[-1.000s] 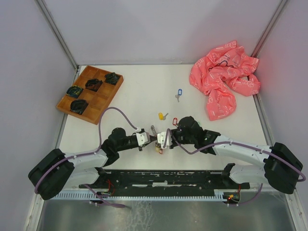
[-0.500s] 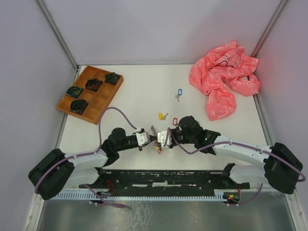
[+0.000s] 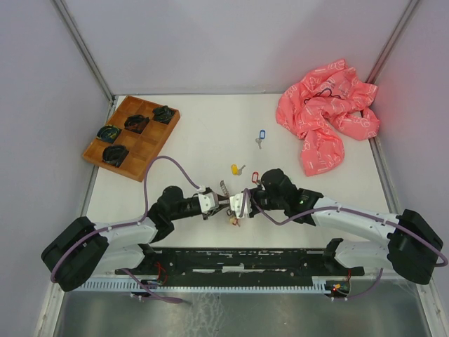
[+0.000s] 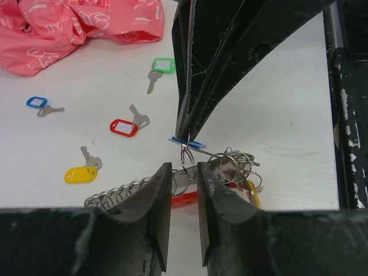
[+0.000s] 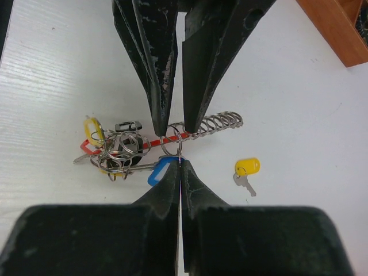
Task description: Put the keys on the keyring
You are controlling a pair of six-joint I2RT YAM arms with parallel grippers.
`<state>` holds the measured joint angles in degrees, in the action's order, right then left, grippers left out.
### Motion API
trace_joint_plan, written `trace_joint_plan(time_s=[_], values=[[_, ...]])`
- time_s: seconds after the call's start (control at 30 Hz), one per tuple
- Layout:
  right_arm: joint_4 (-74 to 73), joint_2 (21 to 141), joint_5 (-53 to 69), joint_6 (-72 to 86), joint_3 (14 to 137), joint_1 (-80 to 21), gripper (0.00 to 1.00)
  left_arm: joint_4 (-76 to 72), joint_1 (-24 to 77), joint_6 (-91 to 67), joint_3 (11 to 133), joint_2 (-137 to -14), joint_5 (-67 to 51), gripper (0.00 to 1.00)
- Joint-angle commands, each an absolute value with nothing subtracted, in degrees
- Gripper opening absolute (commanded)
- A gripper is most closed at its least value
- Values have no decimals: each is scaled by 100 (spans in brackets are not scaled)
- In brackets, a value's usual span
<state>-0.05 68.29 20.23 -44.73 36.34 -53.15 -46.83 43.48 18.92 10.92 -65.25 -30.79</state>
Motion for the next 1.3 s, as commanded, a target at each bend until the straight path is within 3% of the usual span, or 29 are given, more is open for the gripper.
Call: trace_joint_plan(time_s=[0.0, 0.3, 0.57, 0.97, 1.13, 1.27], values=[[-74, 6682, 1975, -4873, 4090, -5333, 1, -4929, 4368, 1716, 1392, -6542, -3285, 33], [-575, 6622, 1960, -5257, 4469, -5330, 1, -4789, 4363, 1719, 1575, -6612, -3228, 35], [-813, 6492, 1947, -5437, 4587, -5335, 1, -4584, 4364, 1599, 1684, -6581, -2734, 30], [-964, 6586, 2041, -5590, 4749, -5330, 1, -4377, 4367, 1482, 1997, -6731, -3149, 23], [-954, 6555, 1923, -5464, 4772, -5328, 1, -4405, 4366, 1418, 2089, -6807, -3229, 3], [-847, 6423, 1592, -4798, 4689, -5328, 1, -4601, 4368, 1343, 2005, -6681, -2886, 3]])
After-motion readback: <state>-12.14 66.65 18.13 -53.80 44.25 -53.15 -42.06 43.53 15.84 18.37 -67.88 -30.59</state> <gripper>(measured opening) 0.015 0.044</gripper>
